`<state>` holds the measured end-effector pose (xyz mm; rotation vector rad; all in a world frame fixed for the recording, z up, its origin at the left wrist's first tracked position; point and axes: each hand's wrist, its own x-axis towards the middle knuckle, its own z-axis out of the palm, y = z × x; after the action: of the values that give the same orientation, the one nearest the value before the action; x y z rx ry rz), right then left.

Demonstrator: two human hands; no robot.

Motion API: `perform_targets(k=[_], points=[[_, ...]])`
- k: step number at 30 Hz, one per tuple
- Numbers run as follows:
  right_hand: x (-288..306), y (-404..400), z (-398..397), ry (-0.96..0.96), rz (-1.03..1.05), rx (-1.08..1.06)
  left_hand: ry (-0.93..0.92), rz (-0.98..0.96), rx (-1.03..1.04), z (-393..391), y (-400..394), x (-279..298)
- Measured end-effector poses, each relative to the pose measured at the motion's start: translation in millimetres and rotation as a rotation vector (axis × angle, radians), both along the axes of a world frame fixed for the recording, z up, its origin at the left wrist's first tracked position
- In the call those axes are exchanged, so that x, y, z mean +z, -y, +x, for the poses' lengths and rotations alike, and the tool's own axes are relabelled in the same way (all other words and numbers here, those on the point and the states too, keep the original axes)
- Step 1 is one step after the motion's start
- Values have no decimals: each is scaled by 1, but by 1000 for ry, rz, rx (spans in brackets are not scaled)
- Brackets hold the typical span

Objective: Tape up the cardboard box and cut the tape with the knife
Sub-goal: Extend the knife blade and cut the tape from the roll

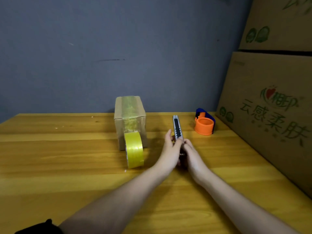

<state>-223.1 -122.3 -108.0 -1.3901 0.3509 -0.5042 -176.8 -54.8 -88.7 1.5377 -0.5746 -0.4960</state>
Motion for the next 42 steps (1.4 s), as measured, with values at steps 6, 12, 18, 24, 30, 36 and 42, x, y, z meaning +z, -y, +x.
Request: perform_targets(k=[6, 12, 18, 24, 30, 36, 42], points=[[-6, 8, 1, 34, 76, 183, -169, -188, -31, 16, 0, -16], [-10, 9, 0, 31, 90, 257, -244, -224, -101, 26, -2, -27], [-13, 10, 3, 64, 4, 152, -227, -248, -131, 32, 0, -35], [-11, 6, 4, 43, -116, -19, -230, -279, -184, 30, -4, -31], [-6, 5, 2, 4, -24, 80, -247, -329, -217, 26, -6, -28], [-4, 6, -3, 9, 53, 178, -194, -290, -181, 29, -4, -34], [-5, 2, -3, -6, 3, 202, -292, -261, -148, 30, -8, -31]])
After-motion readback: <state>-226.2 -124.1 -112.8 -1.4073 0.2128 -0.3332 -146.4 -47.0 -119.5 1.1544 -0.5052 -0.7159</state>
